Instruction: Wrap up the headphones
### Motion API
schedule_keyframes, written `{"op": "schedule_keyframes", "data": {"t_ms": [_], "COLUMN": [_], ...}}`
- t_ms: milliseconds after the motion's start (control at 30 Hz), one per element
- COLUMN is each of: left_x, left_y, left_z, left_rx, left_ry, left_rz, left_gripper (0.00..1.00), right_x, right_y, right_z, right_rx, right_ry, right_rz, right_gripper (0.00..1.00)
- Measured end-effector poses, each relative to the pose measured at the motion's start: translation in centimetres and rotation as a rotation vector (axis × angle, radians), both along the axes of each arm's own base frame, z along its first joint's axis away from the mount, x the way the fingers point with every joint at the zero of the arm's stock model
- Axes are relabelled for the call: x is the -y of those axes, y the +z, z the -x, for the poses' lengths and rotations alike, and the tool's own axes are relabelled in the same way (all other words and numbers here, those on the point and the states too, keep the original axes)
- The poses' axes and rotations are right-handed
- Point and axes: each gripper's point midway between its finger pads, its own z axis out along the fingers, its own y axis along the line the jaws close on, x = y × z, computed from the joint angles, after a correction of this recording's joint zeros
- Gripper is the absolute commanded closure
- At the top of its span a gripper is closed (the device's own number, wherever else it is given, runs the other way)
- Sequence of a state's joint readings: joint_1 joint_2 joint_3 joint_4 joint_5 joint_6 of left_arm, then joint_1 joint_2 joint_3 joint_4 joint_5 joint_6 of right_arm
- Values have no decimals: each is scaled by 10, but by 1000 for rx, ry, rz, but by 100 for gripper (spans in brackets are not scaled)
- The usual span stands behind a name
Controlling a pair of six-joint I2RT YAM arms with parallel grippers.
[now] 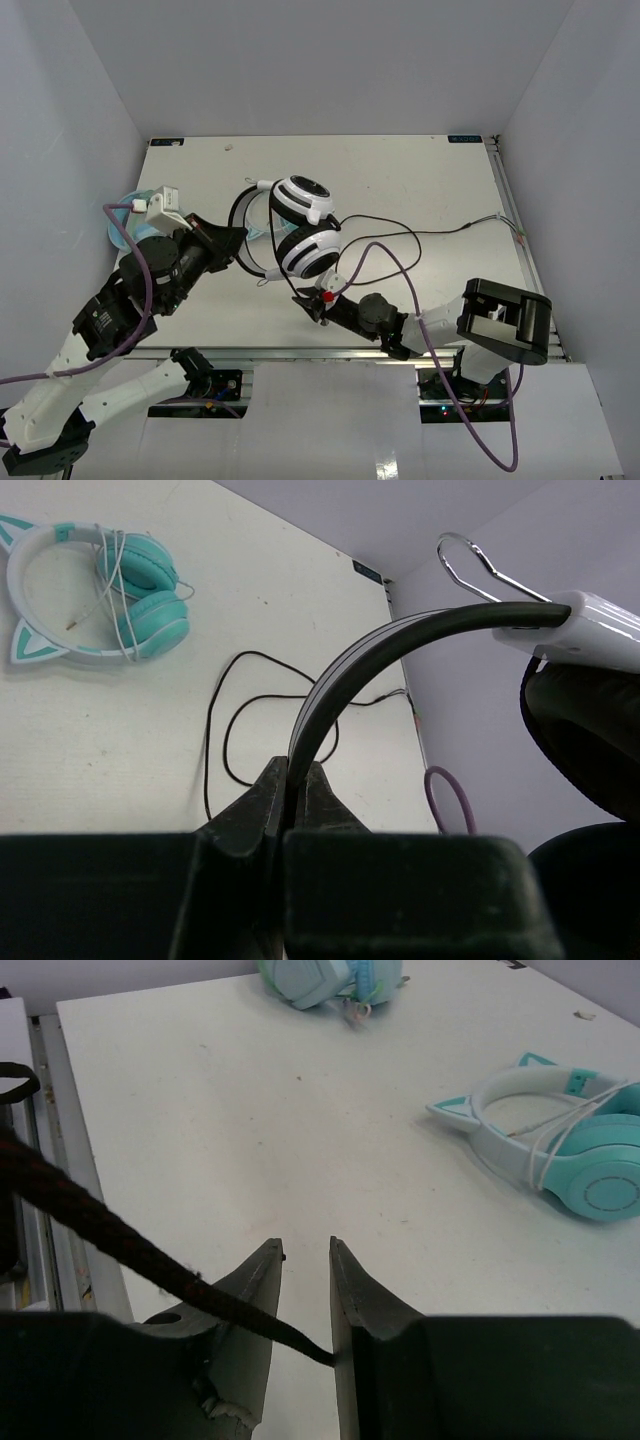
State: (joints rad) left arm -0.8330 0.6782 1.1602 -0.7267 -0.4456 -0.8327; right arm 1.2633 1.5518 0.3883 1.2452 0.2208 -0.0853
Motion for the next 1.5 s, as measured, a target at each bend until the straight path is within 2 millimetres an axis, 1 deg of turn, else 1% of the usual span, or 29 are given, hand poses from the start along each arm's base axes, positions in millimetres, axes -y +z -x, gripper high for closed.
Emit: {"op": "schedule_keyframes", "data": {"t_ms": [33, 167, 233, 333, 367, 433, 533, 600, 633, 700, 767, 800, 867, 900, 1000, 1133, 1233, 1400, 1500], "left_x": [0, 1, 4, 11, 15, 25, 41, 51, 55, 57, 55, 53, 52, 52, 55, 52, 47, 48, 45], "left_y": [1, 3, 5, 8, 7, 3, -4, -9, -12, -20, -29, -31, -36, -38, -42, -48, -50, -47, -54], "left_z": [2, 7, 9, 14, 16, 21, 30, 35, 37, 37, 32, 29, 22, 19, 17, 9, 4, 5, -1], "left_rx": [2, 6, 16, 43, 52, 62, 78, 96, 104, 115, 114, 112, 108, 108, 122, 128, 130, 162, 153], "left_ry": [-7, -30, -52, -116, -151, -229, -369, -470, -510, -556, -563, -556, -541, -539, -561, -531, -500, -513, -489], "left_rz": [6, 21, 27, 10, -10, -57, -173, -256, -293, -367, -435, -462, -499, -515, -544, -583, -608, -612, -644], "left_gripper": [100, 100, 100, 100, 100, 100, 100, 100, 100, 100, 100, 100, 100, 100, 100, 100, 100, 100, 100], "right_x": [-3, -10, -9, -2, 2, 13, 40, 55, 60, 65, 72, 76, 84, 89, 105, 116, 120, 129, 129], "right_y": [-2, 1, -1, -3, -1, 11, 42, 69, 86, 122, 155, 168, 187, 192, 190, 174, 169, 164, 166], "right_z": [0, -1, -8, -27, -35, -53, -77, -88, -92, -99, -104, -105, -107, -109, -123, -133, -136, -136, -133], "right_rx": [0, 4, -3, -28, -39, -54, -69, -57, -53, -39, -30, -31, -36, -45, -89, -159, -187, -207, -228], "right_ry": [14, 51, 51, 27, 15, -16, -63, -95, -106, -126, -149, -164, -190, -205, -265, -303, -315, -330, -305], "right_rz": [4, -10, -12, -21, -34, -74, -118, -134, -133, -134, -126, -118, -104, -86, 1, 128, 185, 240, 265], "right_gripper": [71, 91, 92, 92, 92, 92, 92, 92, 92, 92, 92, 92, 92, 92, 92, 92, 92, 92, 92]}}
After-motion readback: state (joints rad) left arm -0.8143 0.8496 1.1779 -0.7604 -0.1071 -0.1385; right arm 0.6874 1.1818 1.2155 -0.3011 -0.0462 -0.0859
